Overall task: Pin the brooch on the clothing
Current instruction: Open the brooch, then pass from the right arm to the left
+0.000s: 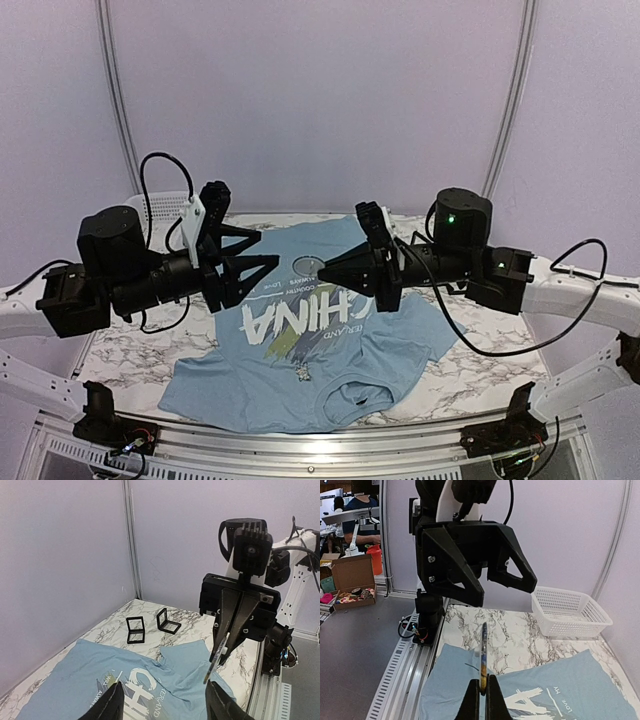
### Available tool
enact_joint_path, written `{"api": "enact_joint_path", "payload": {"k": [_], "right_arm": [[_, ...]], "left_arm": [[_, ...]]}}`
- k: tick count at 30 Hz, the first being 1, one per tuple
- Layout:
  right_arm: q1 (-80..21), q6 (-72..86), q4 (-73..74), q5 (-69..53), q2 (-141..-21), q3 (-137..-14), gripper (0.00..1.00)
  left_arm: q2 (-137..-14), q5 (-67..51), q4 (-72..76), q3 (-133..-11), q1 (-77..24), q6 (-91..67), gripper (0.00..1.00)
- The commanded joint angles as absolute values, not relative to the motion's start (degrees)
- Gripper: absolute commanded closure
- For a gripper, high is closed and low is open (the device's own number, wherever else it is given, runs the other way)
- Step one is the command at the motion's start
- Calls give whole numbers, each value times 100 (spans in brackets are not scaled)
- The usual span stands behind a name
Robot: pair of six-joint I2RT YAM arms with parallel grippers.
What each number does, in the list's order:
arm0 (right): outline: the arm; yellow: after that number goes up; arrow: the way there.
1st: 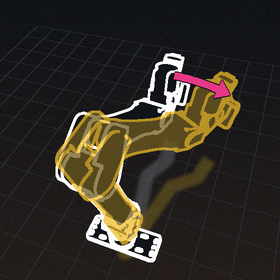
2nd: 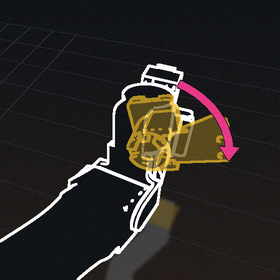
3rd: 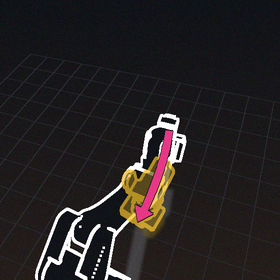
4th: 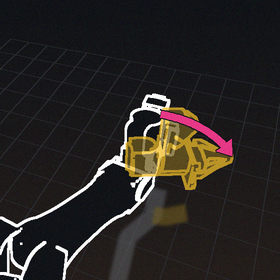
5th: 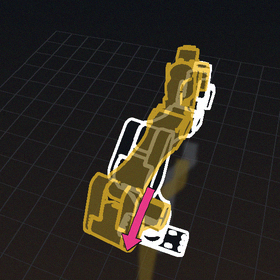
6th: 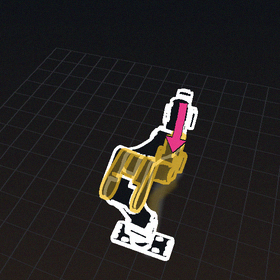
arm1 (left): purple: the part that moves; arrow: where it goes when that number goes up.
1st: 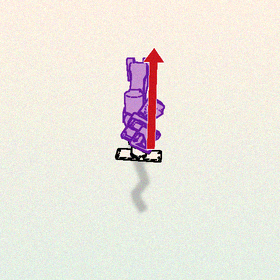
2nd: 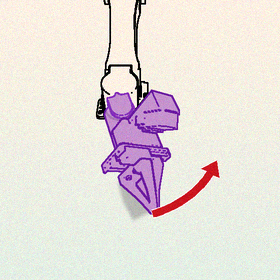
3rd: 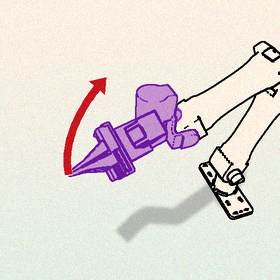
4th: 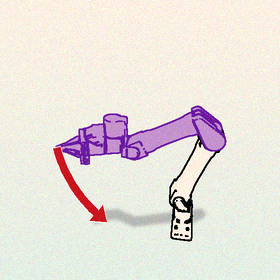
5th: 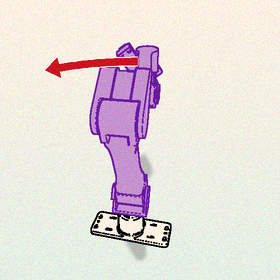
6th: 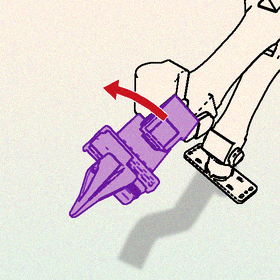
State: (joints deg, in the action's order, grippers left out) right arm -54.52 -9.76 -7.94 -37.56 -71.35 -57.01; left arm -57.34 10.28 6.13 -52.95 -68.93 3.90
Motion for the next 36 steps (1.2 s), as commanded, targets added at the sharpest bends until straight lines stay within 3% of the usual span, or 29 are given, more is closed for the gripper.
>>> {"api": "enact_joint_path", "payload": {"k": [1,9,14,22,24,30,36], "right_arm": [[-5413,-1678,-328,-3664,-6958,-5704,100],[-5423,-1542,-480,-4065,-7010,-5713,100],[-5427,-1564,-415,-4170,-7056,-5708,100],[-5427,-1592,-330,-4385,-7098,-5738,100],[-5440,-1591,-325,-4386,-7128,-5748,100],[-5462,-1548,-369,-4368,-7144,-5763,100],[-5467,-1515,-382,-4370,-7150,-5791,100]], "left_arm": [[-5862,272,637,-5178,-6715,141,43],[-6263,-621,517,-5481,-6710,341,46],[-6275,-710,696,-5466,-6715,409,64],[-6088,-523,970,-5295,-6715,476,59],[-6135,-572,985,-5331,-6710,447,63],[-6225,-783,980,-5335,-6715,437,90],[-6275,-1009,949,-5344,-6715,483,100]]}}
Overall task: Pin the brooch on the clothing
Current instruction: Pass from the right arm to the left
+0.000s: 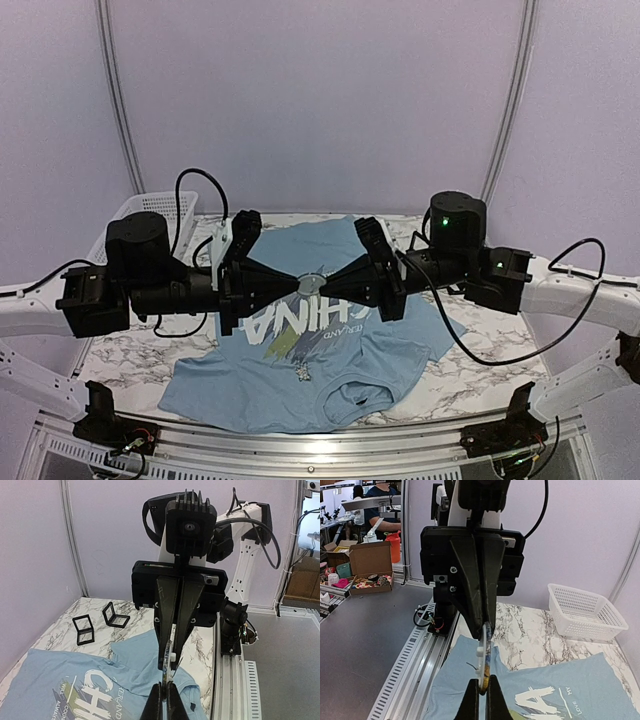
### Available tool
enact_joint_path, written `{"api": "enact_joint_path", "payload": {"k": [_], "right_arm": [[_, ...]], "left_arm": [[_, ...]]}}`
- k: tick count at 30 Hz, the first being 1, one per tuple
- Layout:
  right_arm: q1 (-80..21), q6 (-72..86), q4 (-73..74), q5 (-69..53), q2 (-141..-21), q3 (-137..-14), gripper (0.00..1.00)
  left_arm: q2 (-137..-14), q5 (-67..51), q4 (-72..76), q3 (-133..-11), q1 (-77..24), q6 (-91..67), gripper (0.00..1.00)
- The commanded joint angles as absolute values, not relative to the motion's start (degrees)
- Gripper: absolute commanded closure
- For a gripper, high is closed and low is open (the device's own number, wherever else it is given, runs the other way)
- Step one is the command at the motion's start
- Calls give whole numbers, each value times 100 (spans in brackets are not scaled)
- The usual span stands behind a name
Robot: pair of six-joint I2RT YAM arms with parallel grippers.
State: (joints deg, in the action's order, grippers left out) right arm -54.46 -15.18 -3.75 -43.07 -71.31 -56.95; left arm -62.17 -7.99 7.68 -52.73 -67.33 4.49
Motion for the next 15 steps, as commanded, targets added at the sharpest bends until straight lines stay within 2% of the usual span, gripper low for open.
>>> {"api": "enact_joint_path", "payload": {"k": [1,11,15], "right_arm": [[-5467,-1505,-393,-4361,-7160,-5796,100],[-5449,-1344,-551,-4240,-7144,-5775,96],[-5438,-1314,-570,-4240,-7154,-5772,99]], "left_arm": [[-6282,-1051,949,-5344,-6715,503,100],[-6271,-1209,879,-5326,-6713,588,100],[-6283,-1197,862,-5322,-6715,579,100]]}}
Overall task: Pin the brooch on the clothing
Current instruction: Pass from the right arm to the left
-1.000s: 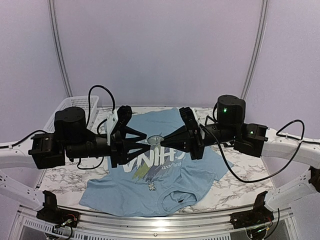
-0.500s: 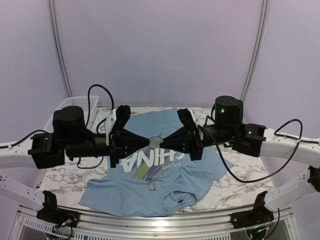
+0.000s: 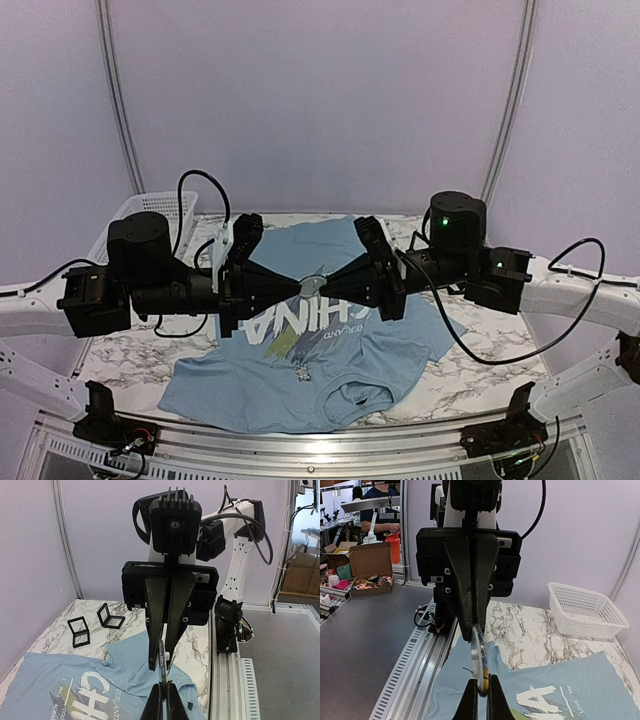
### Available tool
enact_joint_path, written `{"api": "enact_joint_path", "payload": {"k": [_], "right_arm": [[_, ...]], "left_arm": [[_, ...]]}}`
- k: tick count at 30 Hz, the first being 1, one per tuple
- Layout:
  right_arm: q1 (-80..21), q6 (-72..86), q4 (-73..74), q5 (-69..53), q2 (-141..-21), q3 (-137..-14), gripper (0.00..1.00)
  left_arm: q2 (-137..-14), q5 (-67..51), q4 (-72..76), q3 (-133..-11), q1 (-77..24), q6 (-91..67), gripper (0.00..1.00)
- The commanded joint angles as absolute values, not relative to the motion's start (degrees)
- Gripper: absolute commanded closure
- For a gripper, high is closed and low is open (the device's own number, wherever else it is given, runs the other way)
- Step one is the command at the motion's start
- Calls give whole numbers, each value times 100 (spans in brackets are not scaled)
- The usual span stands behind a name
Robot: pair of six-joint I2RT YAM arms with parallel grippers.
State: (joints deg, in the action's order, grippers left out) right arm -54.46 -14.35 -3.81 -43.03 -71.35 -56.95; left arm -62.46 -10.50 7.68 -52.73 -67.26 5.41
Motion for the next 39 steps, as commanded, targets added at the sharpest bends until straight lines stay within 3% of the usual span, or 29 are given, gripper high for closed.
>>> {"api": "enact_joint_path", "payload": {"k": [1,5,18,20,23,26,30,33,37,39], "right_arm": [[-5440,-1306,-570,-4249,-7161,-5779,100],[-5415,-1227,-598,-4264,-7180,-5800,94],[-5356,-1206,-564,-4186,-7170,-5742,100],[-5301,-1148,-554,-3935,-7162,-5632,100],[-5140,-992,-602,-3179,-7100,-5258,100],[-5079,-885,-568,-1685,-7095,-4824,100],[-5080,-862,-657,-298,-7260,-4269,100],[-5079,-864,-1011,683,-7454,-3865,100],[-5071,-795,-1271,1717,-7821,-3605,100],[-5050,-707,-1459,1941,-7943,-3452,100]], "left_arm": [[-6288,-1201,855,-5326,-6715,580,100],[-6356,-1200,748,-5381,-6715,589,100],[-6221,-661,817,-5319,-6715,562,100],[-6282,-10,827,-5292,-6700,474,87],[-6435,721,709,-5272,-6571,194,53],[-6581,1100,617,-5020,-6280,-262,41],[-7043,1254,526,-4676,-5859,-905,43],[-7719,752,835,-4676,-5845,-888,47],[-9107,-225,1111,-5343,-5885,-461,59],[-9756,-372,1103,-5739,-5906,-108,61]]}}
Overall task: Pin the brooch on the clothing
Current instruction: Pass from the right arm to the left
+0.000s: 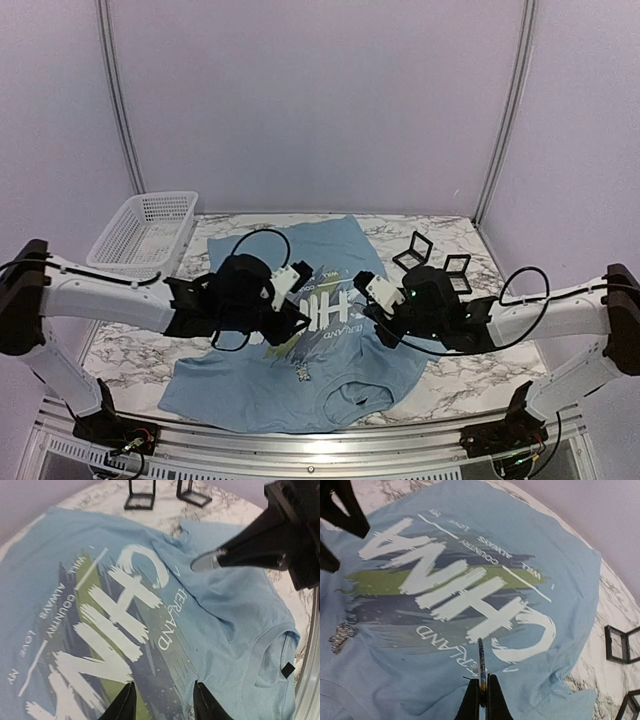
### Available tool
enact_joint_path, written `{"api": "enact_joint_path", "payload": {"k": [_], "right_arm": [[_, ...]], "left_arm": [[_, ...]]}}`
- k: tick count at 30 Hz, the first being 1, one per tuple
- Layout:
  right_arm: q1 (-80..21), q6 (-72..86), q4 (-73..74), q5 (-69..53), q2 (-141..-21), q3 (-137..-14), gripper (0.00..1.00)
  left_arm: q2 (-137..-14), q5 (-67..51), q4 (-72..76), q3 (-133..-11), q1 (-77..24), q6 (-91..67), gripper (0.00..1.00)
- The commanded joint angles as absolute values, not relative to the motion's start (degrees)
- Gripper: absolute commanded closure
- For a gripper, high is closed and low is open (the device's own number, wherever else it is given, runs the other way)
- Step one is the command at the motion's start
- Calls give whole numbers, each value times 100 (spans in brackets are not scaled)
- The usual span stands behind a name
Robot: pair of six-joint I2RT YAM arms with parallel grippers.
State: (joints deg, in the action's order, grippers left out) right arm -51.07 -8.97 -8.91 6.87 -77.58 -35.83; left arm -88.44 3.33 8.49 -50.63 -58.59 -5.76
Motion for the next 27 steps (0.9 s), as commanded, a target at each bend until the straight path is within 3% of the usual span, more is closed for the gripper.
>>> {"api": "enact_joint_path", "payload": {"k": [1,7,17,27], "right_arm": [[-5037,-644,-1552,1907,-7972,-3386,100],[-4812,31,-1763,1329,-8328,-3133,100],[-3599,1150,-1705,800,-8939,-3084,100],[-3116,1367,-1680,395,-9013,-3090,100]], "left_arm": [[-10029,-353,1079,-5851,-5906,43,61],[-10938,-270,680,-6145,-5732,64,64],[-10741,-54,773,-5438,-5510,-270,63],[-10083,204,703,-4810,-5294,-29,58]]}}
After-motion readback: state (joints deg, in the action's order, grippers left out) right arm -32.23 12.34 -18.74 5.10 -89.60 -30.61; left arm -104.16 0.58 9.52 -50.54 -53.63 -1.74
